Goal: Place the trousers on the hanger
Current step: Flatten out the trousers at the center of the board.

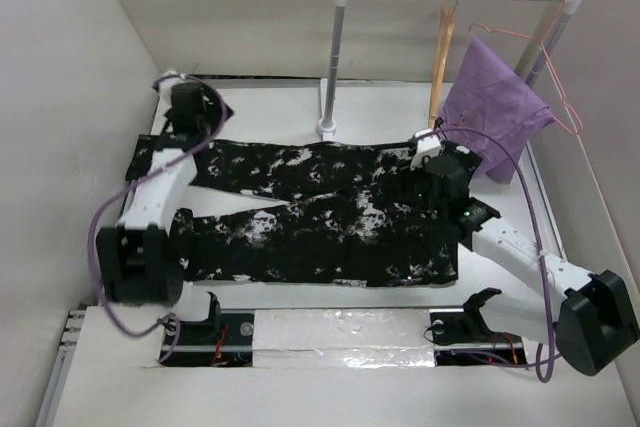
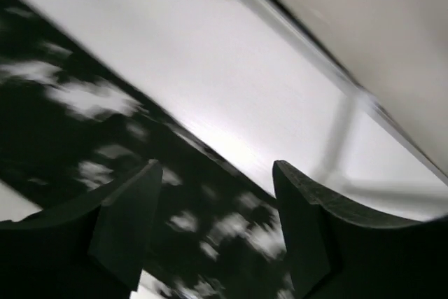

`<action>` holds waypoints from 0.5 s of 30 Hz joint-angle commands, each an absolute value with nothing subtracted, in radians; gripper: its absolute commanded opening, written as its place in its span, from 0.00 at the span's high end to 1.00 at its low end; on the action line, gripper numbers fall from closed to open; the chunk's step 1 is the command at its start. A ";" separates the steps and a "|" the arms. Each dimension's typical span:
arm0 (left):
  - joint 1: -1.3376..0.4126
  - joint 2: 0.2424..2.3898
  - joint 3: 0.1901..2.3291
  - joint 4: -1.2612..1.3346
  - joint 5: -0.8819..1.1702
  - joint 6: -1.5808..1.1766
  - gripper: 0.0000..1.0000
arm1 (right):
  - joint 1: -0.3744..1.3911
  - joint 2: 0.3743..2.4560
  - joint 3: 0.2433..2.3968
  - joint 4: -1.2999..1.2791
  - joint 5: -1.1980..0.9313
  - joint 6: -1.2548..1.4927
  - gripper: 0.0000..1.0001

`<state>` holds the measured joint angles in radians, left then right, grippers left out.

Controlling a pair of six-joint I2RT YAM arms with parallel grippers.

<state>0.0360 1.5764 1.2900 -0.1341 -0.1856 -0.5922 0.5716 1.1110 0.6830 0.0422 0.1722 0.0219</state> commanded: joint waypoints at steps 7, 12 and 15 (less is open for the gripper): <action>-0.461 1.206 0.764 0.388 -0.012 -0.749 0.98 | 0.209 1.107 0.630 0.186 0.057 0.146 1.00; -0.635 1.272 0.707 0.440 -0.012 -0.669 1.00 | 0.048 1.237 0.739 0.233 0.023 0.221 0.86; -0.716 1.298 0.687 0.474 -0.055 -0.626 0.97 | -0.001 1.340 0.820 0.221 0.009 0.259 0.86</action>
<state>-0.6540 1.2957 0.7033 0.3336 -0.0311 -0.6838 0.0395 1.2720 0.7174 0.1387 0.0463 0.1913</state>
